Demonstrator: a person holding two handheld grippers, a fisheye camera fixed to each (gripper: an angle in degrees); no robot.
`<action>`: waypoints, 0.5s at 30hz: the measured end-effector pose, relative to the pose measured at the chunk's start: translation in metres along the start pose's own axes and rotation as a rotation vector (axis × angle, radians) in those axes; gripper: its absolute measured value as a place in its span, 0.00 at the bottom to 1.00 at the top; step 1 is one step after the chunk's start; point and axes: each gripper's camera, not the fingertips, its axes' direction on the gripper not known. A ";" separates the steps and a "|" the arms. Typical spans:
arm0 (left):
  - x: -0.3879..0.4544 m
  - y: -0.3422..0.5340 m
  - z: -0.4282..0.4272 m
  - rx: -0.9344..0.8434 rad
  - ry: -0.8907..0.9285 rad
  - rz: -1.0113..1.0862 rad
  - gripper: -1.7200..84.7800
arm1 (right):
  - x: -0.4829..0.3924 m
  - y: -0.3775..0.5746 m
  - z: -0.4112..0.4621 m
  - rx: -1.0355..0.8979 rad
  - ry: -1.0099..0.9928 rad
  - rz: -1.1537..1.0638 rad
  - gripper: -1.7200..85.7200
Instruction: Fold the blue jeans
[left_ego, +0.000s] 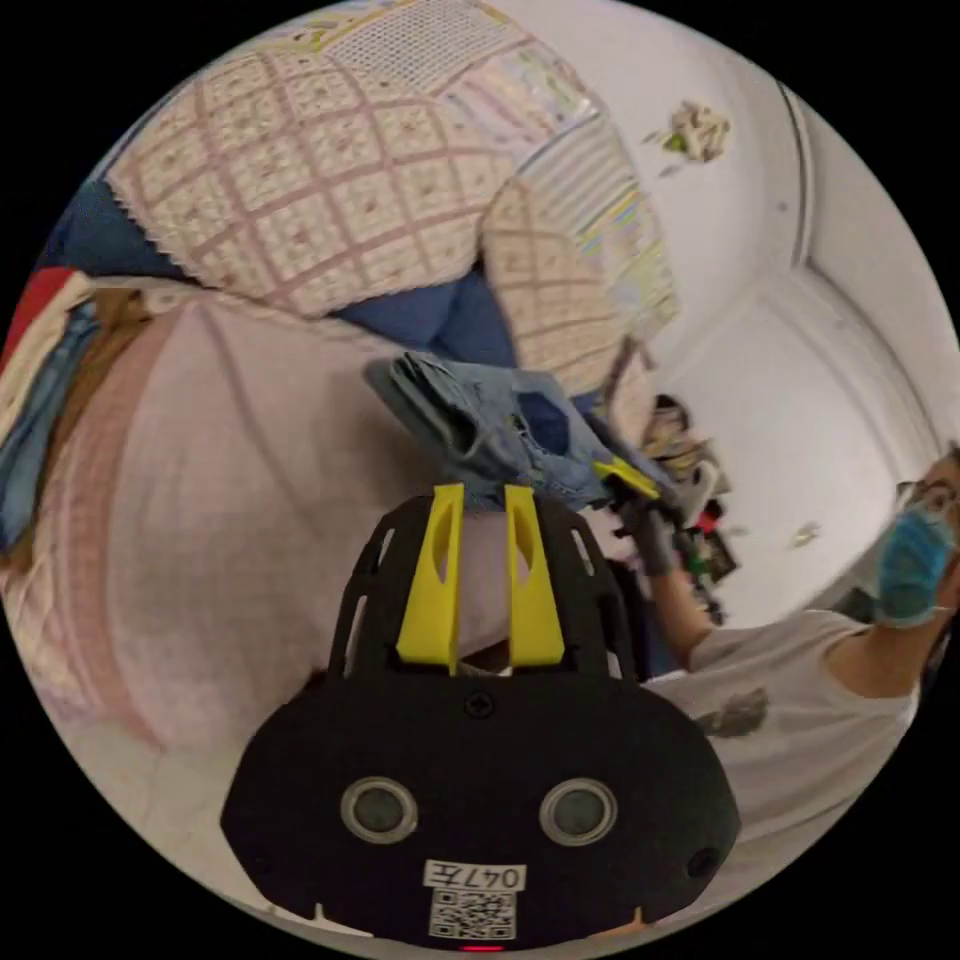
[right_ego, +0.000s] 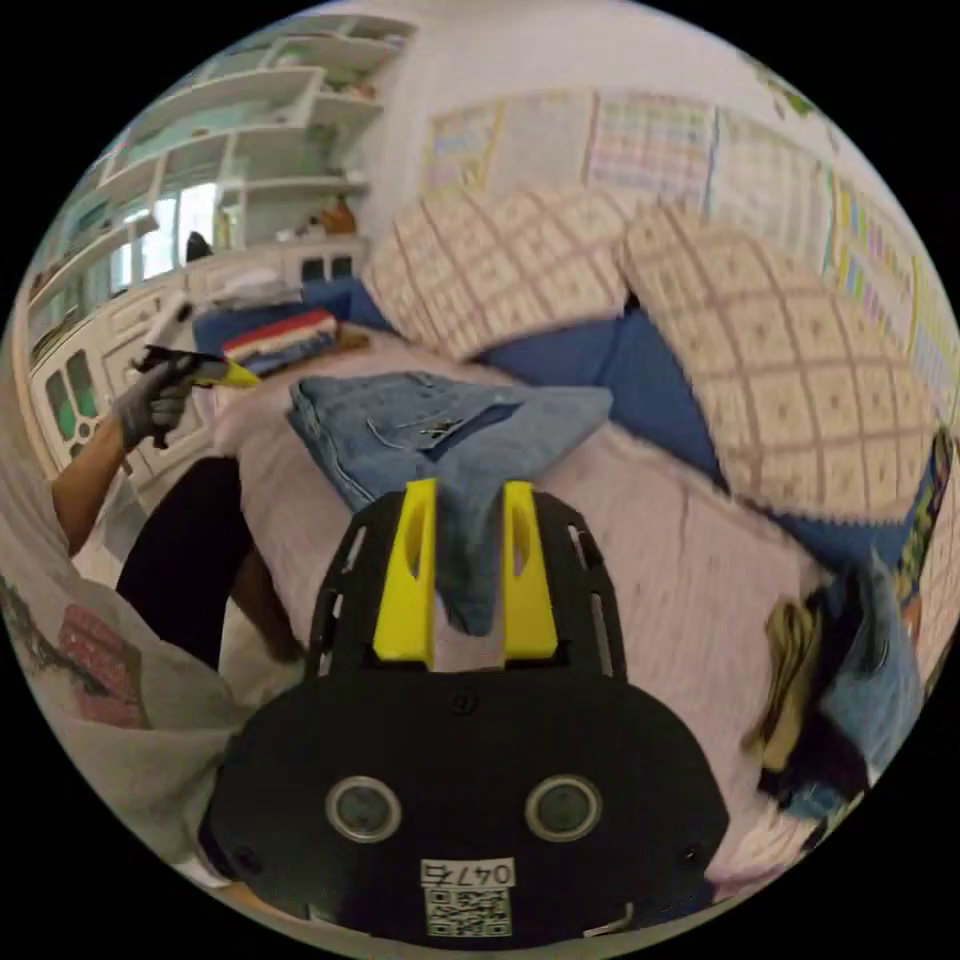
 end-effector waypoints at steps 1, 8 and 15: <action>0.009 0.004 0.001 -0.003 -0.039 -0.003 0.10 | 0.004 0.011 0.001 -0.075 0.021 0.062 0.12; 0.139 0.018 -0.006 0.062 -0.307 0.035 0.10 | -0.037 -0.008 -0.083 0.144 0.038 0.013 0.12; 0.240 -0.026 0.050 0.049 -0.354 0.113 0.08 | -0.096 -0.072 -0.069 0.114 -0.132 -0.190 0.12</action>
